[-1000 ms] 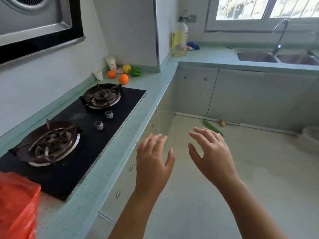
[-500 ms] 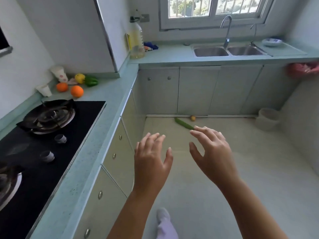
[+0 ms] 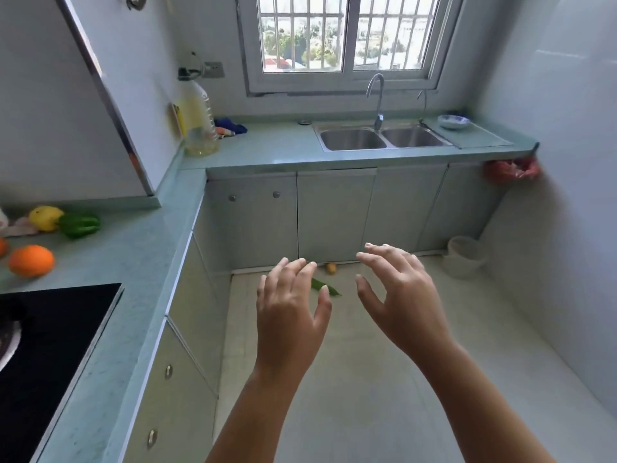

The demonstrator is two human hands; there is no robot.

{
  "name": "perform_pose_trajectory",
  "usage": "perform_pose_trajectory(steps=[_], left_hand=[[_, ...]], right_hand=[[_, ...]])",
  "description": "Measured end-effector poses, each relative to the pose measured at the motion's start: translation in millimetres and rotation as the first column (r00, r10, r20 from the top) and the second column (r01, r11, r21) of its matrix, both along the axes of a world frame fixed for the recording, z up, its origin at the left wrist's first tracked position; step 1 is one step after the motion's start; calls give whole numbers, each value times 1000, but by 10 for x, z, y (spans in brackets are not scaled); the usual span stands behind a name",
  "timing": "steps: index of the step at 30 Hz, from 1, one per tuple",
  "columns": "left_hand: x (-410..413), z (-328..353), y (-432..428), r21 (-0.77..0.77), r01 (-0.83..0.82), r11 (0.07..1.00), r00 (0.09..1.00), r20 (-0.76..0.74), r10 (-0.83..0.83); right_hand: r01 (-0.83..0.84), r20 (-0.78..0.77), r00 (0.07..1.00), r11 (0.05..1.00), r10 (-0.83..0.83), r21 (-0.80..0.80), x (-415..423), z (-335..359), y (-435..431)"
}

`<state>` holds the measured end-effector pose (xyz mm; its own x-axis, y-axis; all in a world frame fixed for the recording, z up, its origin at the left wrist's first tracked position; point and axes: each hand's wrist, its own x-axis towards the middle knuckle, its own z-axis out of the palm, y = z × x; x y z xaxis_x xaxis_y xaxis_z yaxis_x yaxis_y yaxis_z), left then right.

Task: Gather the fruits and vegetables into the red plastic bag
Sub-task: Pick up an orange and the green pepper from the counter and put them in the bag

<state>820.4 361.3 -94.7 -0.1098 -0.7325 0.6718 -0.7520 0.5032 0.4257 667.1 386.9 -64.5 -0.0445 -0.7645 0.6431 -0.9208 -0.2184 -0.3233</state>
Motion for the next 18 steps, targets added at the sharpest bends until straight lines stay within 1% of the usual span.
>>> perform_pose_trajectory(steps=[7, 13, 18], left_hand=[[70, -15, -745, 7, -28, 1000, 999, 20, 28], [108, -154, -1242, 40, -72, 997, 997, 37, 71], [111, -300, -1781, 89, -158, 983, 987, 55, 154]], right_hand=[[-20, -42, 999, 1000, 20, 17, 77, -68, -739], [-77, -3, 997, 996, 77, 38, 109, -212, -1360], [-152, 29, 988, 985, 150, 82, 120, -385, -2061]])
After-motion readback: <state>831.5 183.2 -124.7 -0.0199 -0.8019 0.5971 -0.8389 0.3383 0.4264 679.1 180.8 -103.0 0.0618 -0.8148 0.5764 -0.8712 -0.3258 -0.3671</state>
